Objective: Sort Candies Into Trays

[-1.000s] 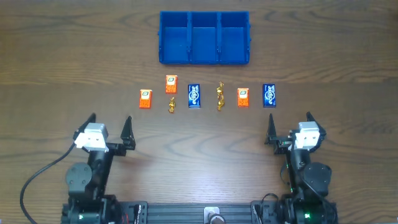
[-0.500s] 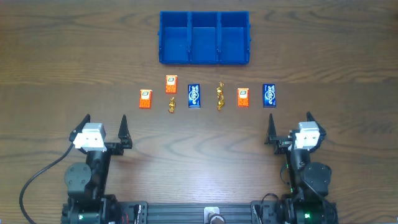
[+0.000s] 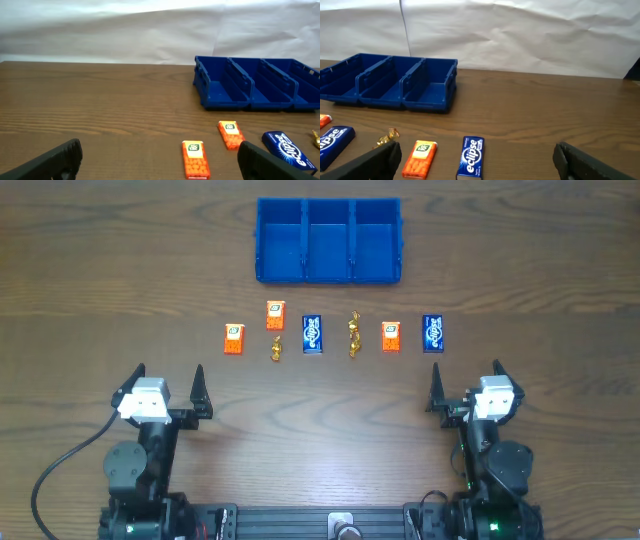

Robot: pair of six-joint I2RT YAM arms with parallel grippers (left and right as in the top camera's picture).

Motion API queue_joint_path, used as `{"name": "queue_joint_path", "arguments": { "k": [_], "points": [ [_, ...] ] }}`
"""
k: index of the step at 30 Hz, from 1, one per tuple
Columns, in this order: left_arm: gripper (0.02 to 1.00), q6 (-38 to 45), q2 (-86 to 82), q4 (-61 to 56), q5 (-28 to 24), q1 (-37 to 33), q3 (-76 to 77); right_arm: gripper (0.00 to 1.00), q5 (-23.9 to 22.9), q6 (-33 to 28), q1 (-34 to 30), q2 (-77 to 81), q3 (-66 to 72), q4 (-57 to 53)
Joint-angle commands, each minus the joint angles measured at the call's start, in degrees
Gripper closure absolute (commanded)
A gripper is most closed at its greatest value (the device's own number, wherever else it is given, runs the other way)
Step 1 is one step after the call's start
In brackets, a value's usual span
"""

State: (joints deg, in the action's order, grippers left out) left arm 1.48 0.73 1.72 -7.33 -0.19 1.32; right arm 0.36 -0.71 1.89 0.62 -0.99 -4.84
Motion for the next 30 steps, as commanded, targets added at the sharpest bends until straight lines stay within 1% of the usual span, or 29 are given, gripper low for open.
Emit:
{"name": "queue_joint_path", "arguments": {
  "k": [1, 3, 7, 11, 12, 17, 23, 30],
  "points": [
    [0.02, -0.3, -0.6, 2.1, 0.7, -0.2, -1.0, 0.003, -0.3, -0.9, -0.4, -0.5, 0.5, 0.1],
    [0.02, -4.1, -0.4, 2.2, 2.3, -0.2, -0.7, 0.003, -0.3, -0.9, -0.4, -0.5, 0.5, 0.1],
    [0.02, -6.3, 4.7, 4.9, 1.7, -0.2, 5.9, 0.003, -0.3, -0.9, -0.4, -0.5, 0.5, 0.1],
    [0.02, -6.4, 21.5, 16.7, 1.1, -0.1, 25.1, 0.003, -0.3, -0.9, -0.4, -0.5, 0.5, 0.1],
    [0.02, -6.1, 25.7, 18.7, 0.2, -0.1, 29.2, 0.003, -0.3, -0.9, -0.4, -0.5, 0.5, 0.1],
    [0.02, -6.2, 45.8, 24.7, -2.2, 1.8, 43.4, 0.003, -0.3, -0.9, -0.4, -0.5, 0.5, 0.1],
    [0.02, -6.4, 70.0, 26.9, -2.7, 7.2, 53.0, 0.003, -0.3, -0.9, -0.4, -0.5, 0.5, 0.1],
    [0.02, -6.7, 89.7, 26.4, -2.8, 10.7, 57.9, 0.003, -0.3, -0.9, -0.4, -0.5, 0.5, 0.1]
  ]
}}
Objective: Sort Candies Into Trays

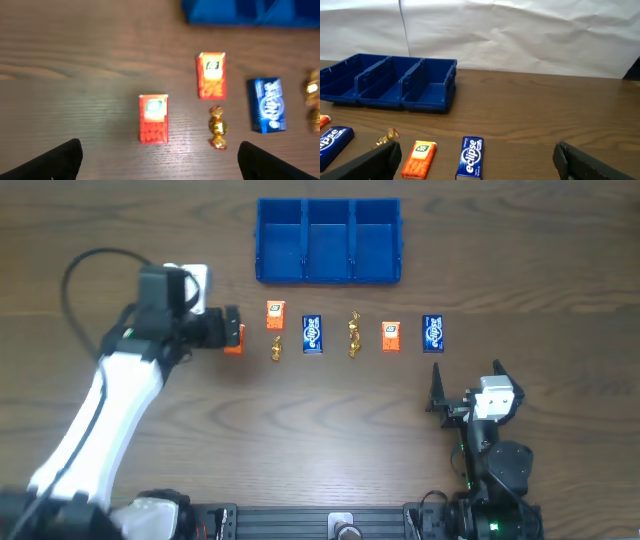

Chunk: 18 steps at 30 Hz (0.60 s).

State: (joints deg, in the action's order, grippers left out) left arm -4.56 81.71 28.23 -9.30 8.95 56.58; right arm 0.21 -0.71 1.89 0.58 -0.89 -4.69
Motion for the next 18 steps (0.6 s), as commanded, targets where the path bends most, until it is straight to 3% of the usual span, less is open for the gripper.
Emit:
{"name": "queue_joint_path", "arguments": {
  "k": [1, 11, 18],
  "points": [
    [0.02, -0.6, 10.5, -0.3, -0.9, 1.8, 3.0, 0.003, -0.2, -0.9, -0.4, -0.4, 0.4, 0.0],
    [0.02, 4.3, 20.3, -1.2, -0.6, 1.9, 3.7, 0.003, -0.2, -0.9, -0.4, -0.4, 0.4, 0.0],
    [0.02, 7.1, 21.7, -1.5, 2.7, 2.0, 3.7, 0.003, -0.2, -0.9, -0.4, -0.4, 0.4, 0.0]
  ]
}}
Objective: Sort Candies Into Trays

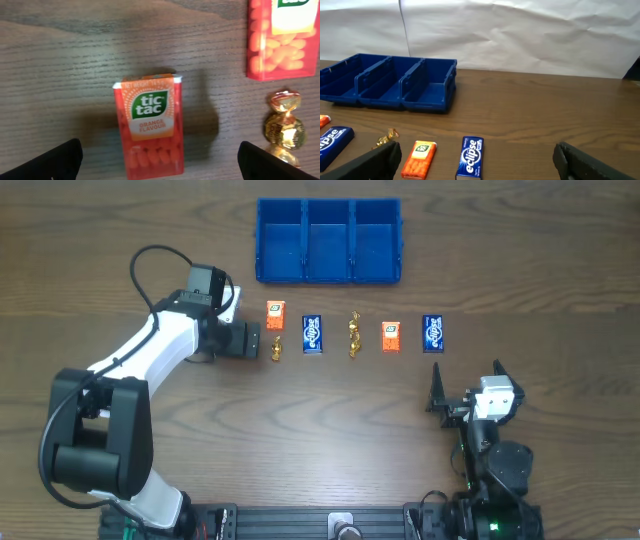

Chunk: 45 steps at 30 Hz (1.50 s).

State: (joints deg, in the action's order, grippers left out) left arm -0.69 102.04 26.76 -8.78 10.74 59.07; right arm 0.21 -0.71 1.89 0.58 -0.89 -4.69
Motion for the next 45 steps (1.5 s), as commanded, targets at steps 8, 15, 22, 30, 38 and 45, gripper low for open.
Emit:
{"name": "queue_joint_path", "arguments": {
  "k": [8, 15, 22, 30, 38, 45],
  "points": [
    [0.02, 3.9, 1.6, -1.4, 3.0, 0.2, 1.2, 0.003, -0.2, -0.9, -0.4, -0.4, 0.4, 0.0],
    [0.02, 3.9, 3.3, -1.4, 3.0, 0.2, 2.6, 0.003, -0.2, -0.9, -0.4, -0.4, 0.4, 0.0],
    [0.132, 3.9, 3.7, -1.0, 3.5, 0.2, 3.1, 0.003, -0.2, -0.9, -0.4, -0.4, 0.4, 0.0],
    [0.292, 4.0, 5.0, -1.2, 3.5, 0.5, 3.1, 0.003, -0.2, -0.9, -0.4, -0.4, 0.4, 0.0],
    [0.478, 3.9, 5.3, -1.6, 4.9, 1.4, 3.1, 0.003, -0.2, -0.9, -0.4, -0.4, 0.4, 0.0],
    [0.625, 3.3, 5.3, -1.8, 4.9, 1.4, 3.1, 0.003, -0.2, -0.9, -0.4, -0.4, 0.4, 0.0]
  ]
}}
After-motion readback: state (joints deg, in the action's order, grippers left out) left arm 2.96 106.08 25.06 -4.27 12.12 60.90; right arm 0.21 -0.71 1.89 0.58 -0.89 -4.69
